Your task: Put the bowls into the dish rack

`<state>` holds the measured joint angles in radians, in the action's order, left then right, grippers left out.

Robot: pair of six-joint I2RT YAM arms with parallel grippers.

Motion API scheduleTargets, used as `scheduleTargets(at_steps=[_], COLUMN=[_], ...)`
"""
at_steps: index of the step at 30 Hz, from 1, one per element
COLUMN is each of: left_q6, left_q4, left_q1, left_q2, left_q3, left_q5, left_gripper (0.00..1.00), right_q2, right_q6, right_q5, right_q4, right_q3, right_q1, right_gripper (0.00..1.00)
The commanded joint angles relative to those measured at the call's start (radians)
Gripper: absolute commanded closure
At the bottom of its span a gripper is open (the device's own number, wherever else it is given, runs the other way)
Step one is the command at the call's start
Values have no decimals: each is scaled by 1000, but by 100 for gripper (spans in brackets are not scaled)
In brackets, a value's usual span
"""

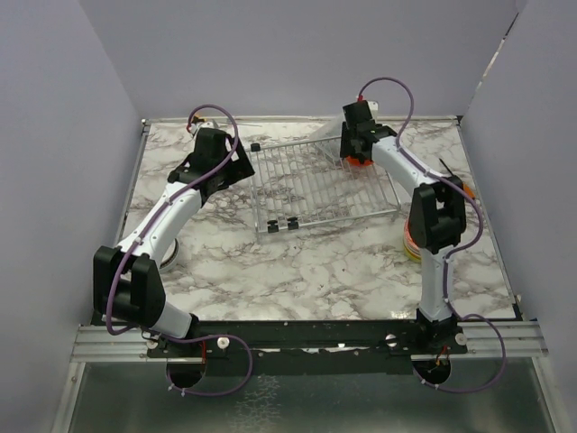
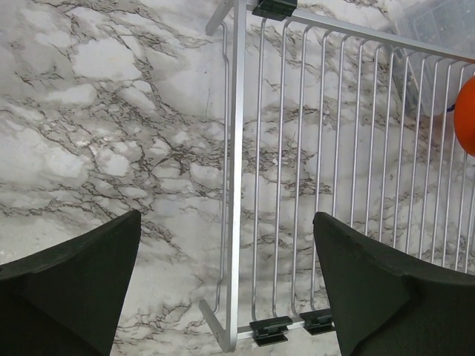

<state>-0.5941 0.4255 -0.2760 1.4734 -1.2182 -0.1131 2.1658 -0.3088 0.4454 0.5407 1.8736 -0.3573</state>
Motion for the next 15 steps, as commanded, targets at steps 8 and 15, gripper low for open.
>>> scheduleTargets(at_steps=[8,15], left_q6=[92,106], left_q4=[19,18], left_q1=[8,8], left_q2=[16,26], left_q3=[-146,-166], left_q5=[113,150], left_gripper=[1,1], right_q2=[-470,-677], right_q6=[-162,-278], right_q5=[-194,-125], right_q4=[224,446], right_q3=[-212,-382], right_q1=[203,313], right_gripper=[24,21])
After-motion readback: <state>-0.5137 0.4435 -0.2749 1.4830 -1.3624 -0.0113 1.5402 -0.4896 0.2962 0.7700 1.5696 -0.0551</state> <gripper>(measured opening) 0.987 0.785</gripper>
